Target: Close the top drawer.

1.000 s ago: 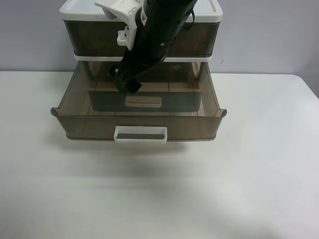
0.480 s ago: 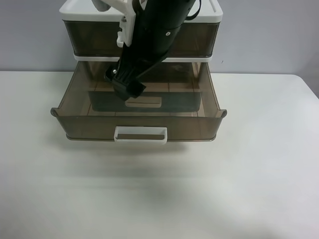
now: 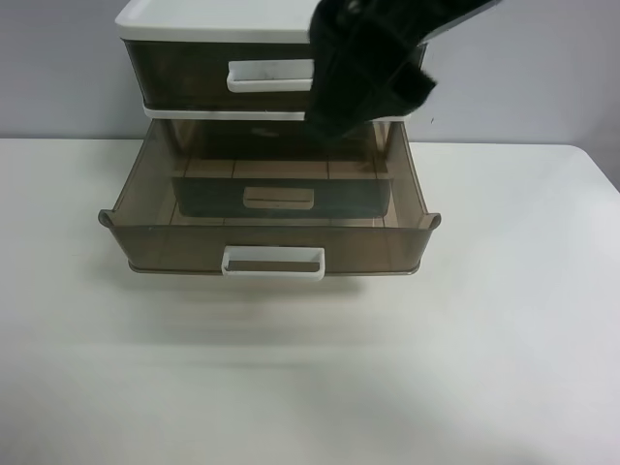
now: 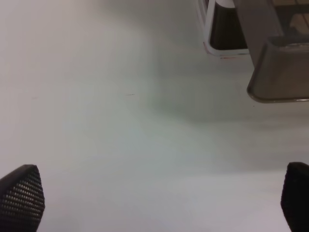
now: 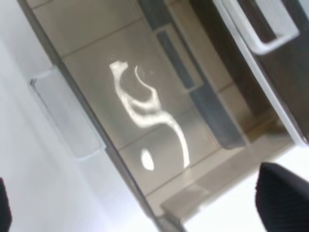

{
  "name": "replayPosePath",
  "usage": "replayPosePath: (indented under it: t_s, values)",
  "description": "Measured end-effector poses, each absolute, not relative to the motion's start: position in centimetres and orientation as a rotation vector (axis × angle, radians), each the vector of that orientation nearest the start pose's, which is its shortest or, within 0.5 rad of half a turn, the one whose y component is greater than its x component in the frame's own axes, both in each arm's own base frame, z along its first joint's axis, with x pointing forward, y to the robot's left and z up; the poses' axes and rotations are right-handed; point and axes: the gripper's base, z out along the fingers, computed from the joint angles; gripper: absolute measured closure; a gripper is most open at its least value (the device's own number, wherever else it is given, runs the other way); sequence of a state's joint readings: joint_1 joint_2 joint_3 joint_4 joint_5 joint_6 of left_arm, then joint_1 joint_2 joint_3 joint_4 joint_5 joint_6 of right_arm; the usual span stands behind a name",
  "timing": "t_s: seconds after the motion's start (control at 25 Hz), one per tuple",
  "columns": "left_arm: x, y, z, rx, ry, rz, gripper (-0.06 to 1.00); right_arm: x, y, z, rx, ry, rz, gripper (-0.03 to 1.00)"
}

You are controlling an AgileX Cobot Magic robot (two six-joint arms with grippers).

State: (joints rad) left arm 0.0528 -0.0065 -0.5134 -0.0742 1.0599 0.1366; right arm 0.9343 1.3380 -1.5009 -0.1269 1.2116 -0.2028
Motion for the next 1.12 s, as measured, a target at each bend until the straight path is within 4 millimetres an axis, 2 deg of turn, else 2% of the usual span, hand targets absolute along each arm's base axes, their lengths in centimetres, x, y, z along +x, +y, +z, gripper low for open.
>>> replayPosePath:
  t_s: [0.08, 0.2, 0.36, 0.4, 0.56, 0.64, 0.8, 0.92, 1.12]
  values:
    - [-0.7, -0.6, 28.1, 0.089, 2.02, 0.032, -0.05, 14.8, 18.2, 42.3, -1.321, 2.109, 0.153, -0.03]
    - [-0.7, -0.6, 28.1, 0.089, 2.02, 0.032, -0.05, 12.6, 15.2, 42.4, -1.283, 2.097, 0.175, -0.03]
    - [-0.7, -0.6, 28.1, 0.089, 2.02, 0.032, -0.05, 9.2, 10.7, 41.9, -1.23, 2.054, 0.211, -0.03]
    - [-0.7, -0.6, 28.1, 0.089, 2.02, 0.032, -0.05, 9.2, 10.7, 41.9, -1.23, 2.054, 0.211, -0.03]
    - [-0.7, -0.6, 28.1, 0.089, 2.02, 0.032, -0.05, 6.2, 6.6, 40.7, -1.179, 1.999, 0.247, -0.03]
    - [-0.7, -0.6, 28.1, 0.089, 2.02, 0.032, -0.05, 4.4, 4.1, 39.4, -1.121, 1.98, 0.283, -0.03]
    - [-0.7, -0.6, 28.1, 0.088, 2.02, 0.031, -0.05, 3.1, 1.8, 36.5, -0.976, 2.034, 0.262, -0.03]
    - [-0.7, -0.6, 28.1, 0.088, 2.02, 0.031, -0.05, 2.2, 0.5, 34.1, -0.801, 2.105, 0.191, -0.03]
    - [-0.7, -0.6, 28.1, 0.088, 2.02, 0.03, -0.05, 0.4, 0.2, 29.9, -0.504, 2.168, 0.18, -0.03]
